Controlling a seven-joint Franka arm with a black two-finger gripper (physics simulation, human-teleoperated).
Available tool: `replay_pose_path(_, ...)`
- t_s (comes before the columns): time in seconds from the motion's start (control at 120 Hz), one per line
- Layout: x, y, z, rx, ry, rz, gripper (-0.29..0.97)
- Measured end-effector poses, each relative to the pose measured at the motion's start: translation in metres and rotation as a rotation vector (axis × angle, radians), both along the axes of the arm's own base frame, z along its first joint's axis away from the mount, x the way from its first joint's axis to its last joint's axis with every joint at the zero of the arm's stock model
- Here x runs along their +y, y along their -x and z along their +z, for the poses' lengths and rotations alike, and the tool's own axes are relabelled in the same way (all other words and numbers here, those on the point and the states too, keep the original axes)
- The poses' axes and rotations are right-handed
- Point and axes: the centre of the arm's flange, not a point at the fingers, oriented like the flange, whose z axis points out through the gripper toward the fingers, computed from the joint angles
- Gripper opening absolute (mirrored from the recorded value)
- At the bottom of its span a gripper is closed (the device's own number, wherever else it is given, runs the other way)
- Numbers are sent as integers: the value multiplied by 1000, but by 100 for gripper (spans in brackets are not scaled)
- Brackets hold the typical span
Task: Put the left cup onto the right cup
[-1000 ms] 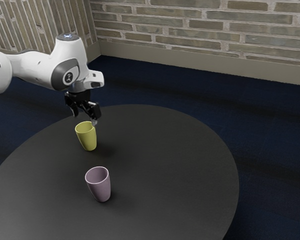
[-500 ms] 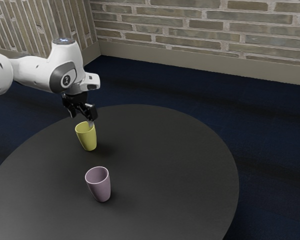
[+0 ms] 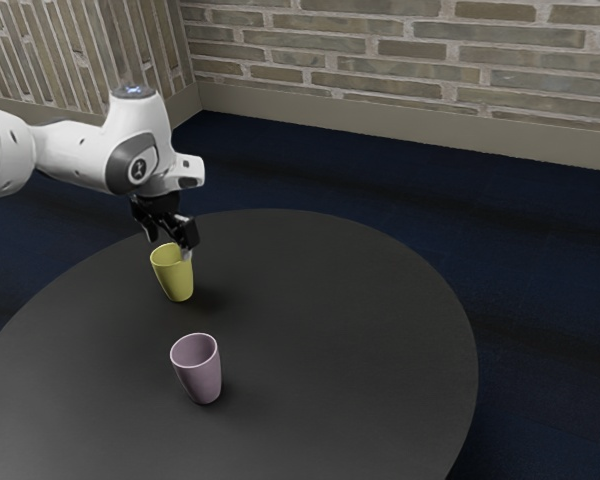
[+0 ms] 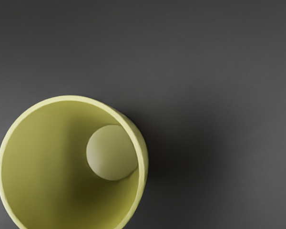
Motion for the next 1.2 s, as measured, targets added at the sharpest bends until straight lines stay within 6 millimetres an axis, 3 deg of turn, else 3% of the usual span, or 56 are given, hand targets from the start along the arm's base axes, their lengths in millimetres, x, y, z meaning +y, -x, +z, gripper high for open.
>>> replay_pose_path(0.867,-1,-10,-28,7,16,-24,68)
replay_pose_path(1.2,8,-10,-31,0,29,-15,68)
